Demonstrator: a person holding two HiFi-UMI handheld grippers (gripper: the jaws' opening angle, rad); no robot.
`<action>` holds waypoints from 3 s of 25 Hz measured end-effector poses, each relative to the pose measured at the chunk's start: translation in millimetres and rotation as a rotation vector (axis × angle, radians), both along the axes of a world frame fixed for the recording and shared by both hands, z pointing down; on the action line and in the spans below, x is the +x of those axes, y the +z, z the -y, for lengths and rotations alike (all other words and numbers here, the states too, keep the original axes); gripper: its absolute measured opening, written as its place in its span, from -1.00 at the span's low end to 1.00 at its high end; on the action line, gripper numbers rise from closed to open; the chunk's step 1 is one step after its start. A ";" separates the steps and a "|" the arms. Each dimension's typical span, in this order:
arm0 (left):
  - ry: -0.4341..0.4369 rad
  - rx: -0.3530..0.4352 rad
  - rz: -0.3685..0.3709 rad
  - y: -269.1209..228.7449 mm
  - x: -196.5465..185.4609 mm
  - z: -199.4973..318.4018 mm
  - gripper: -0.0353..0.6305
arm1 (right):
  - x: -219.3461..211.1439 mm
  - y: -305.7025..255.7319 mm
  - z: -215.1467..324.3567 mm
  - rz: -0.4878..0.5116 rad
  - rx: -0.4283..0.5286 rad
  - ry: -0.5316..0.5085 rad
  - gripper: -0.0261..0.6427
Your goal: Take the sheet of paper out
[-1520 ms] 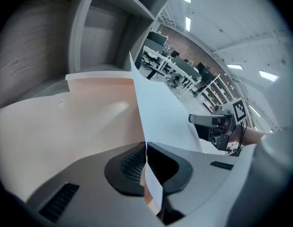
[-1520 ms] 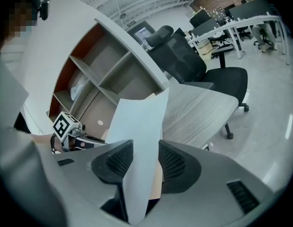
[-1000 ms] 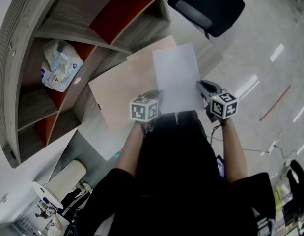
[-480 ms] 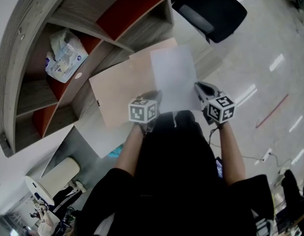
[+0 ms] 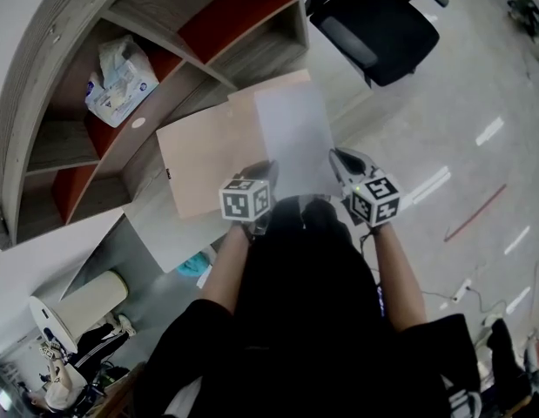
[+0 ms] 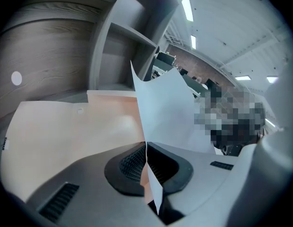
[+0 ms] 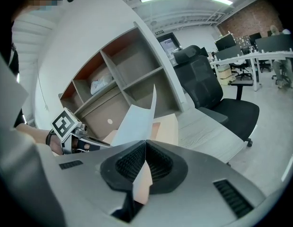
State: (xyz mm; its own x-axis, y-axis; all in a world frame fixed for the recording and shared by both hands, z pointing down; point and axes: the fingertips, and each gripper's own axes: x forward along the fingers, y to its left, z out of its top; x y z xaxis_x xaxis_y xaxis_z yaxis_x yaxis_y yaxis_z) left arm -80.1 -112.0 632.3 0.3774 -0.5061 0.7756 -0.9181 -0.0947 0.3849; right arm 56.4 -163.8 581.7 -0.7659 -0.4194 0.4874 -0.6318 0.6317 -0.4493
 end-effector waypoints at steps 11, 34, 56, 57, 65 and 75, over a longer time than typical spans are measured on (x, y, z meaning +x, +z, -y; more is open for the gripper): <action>-0.091 0.073 0.065 -26.9 -18.4 -12.9 -0.74 | -23.6 -22.2 -16.6 -0.011 0.085 -0.054 -0.86; -0.081 0.139 0.055 -37.3 -31.1 -42.0 -0.74 | -47.8 -42.4 -51.8 -0.080 0.152 -0.067 -0.86; -0.099 0.331 0.027 -97.7 -53.1 -115.1 -0.74 | -54.5 -97.0 -137.2 -0.178 0.329 0.055 -0.86; -0.092 0.343 0.030 -100.7 -53.0 -119.2 -0.74 | -54.3 -99.4 -143.1 -0.180 0.336 0.060 -0.87; -0.045 0.400 0.042 -113.9 -45.3 -158.3 -0.74 | -48.5 -108.5 -193.8 -0.183 0.371 0.120 -0.86; -0.017 0.459 0.033 -131.0 -32.4 -188.8 -0.74 | -35.3 -121.9 -231.0 -0.221 0.450 0.174 -0.87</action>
State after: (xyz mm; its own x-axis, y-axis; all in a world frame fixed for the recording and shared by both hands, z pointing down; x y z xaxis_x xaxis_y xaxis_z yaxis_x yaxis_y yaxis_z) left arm -112.5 76.9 501.3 0.3449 -0.8057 0.4815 -0.9321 -0.2334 0.2771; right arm 21.1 67.2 459.7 -0.5659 -0.7361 0.3715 -0.7934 0.6087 -0.0024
